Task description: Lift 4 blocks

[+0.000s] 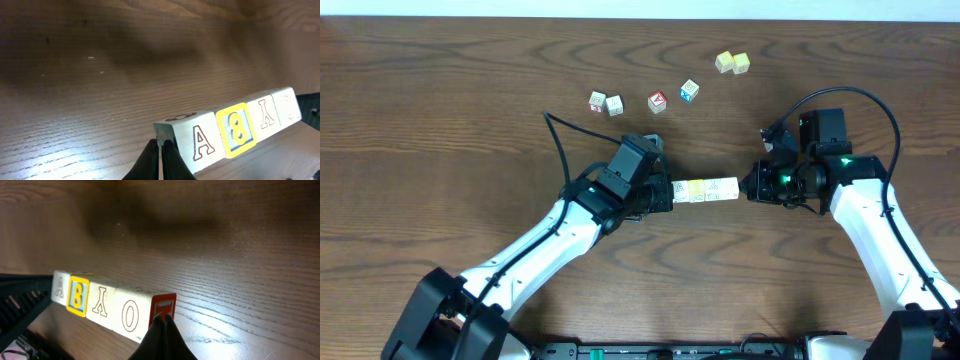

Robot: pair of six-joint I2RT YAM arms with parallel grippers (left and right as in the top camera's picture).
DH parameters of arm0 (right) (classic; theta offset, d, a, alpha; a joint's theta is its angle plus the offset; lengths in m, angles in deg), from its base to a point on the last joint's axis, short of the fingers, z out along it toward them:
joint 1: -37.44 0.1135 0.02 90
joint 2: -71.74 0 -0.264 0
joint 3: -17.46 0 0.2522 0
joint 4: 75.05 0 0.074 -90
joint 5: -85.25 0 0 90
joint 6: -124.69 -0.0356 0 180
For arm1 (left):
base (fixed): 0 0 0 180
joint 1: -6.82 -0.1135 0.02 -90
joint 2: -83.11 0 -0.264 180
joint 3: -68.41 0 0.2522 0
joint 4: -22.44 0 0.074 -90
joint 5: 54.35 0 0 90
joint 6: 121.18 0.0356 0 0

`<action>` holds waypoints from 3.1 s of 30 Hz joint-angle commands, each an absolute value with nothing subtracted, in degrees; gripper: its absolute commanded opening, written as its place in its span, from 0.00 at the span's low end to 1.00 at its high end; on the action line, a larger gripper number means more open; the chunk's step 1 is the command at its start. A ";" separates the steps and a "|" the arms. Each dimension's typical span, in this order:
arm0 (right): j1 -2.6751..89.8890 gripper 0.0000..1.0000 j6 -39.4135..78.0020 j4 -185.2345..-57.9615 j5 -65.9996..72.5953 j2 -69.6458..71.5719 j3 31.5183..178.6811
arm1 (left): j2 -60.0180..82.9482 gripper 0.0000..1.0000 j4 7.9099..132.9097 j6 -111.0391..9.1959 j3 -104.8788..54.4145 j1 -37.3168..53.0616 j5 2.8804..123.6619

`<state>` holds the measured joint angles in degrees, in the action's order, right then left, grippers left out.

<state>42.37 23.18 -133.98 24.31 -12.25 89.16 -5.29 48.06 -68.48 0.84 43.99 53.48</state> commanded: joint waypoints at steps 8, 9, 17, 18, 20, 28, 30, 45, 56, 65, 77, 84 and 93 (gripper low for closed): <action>44.32 0.01 22.44 -134.07 39.09 -11.79 89.70 | -1.31 0.07 45.53 -68.77 -0.47 46.00 63.29; 44.32 0.01 22.46 -134.05 39.11 -11.79 89.70 | -1.31 0.07 45.57 -68.77 -0.47 46.00 63.29; 44.30 0.01 21.81 -132.10 42.24 -11.77 89.72 | -1.33 0.07 45.57 -68.77 -0.47 46.00 63.27; 44.30 0.01 21.74 -131.93 42.30 -11.77 89.72 | -1.33 0.07 45.57 -68.77 -0.47 46.00 63.27; 44.30 0.01 21.39 -131.88 42.30 -11.77 89.72 | -1.33 0.07 45.55 -68.79 -0.47 46.00 63.23; 44.30 0.01 21.41 -131.88 42.28 -11.77 89.72 | -1.33 0.07 46.07 -68.79 -0.47 46.00 61.50; 44.30 0.01 21.41 -131.88 42.28 -11.77 89.72 | -1.44 0.07 46.40 -68.79 -0.47 46.00 60.89; 44.32 0.01 20.74 -132.30 42.32 -11.72 89.72 | -1.55 0.07 46.36 -68.88 -0.47 46.00 59.38; 44.32 0.01 20.08 -132.56 42.30 -11.72 89.72 | -1.92 0.07 46.16 -69.69 -0.47 46.02 59.01; 44.32 0.01 20.08 -132.60 42.30 -11.72 89.72 | -1.97 0.07 45.94 -69.90 -0.47 46.02 59.01; 44.32 0.01 20.08 -132.95 42.30 -11.72 89.72 | -1.97 0.07 45.92 -69.90 -0.47 46.02 58.99; 44.32 0.01 19.93 -132.95 42.28 -11.72 89.72 | -1.99 0.07 45.92 -69.88 -0.45 46.02 58.99; 44.32 0.01 19.93 -132.93 42.30 -11.72 89.72 | -1.99 0.07 45.94 -69.88 -0.47 46.02 58.99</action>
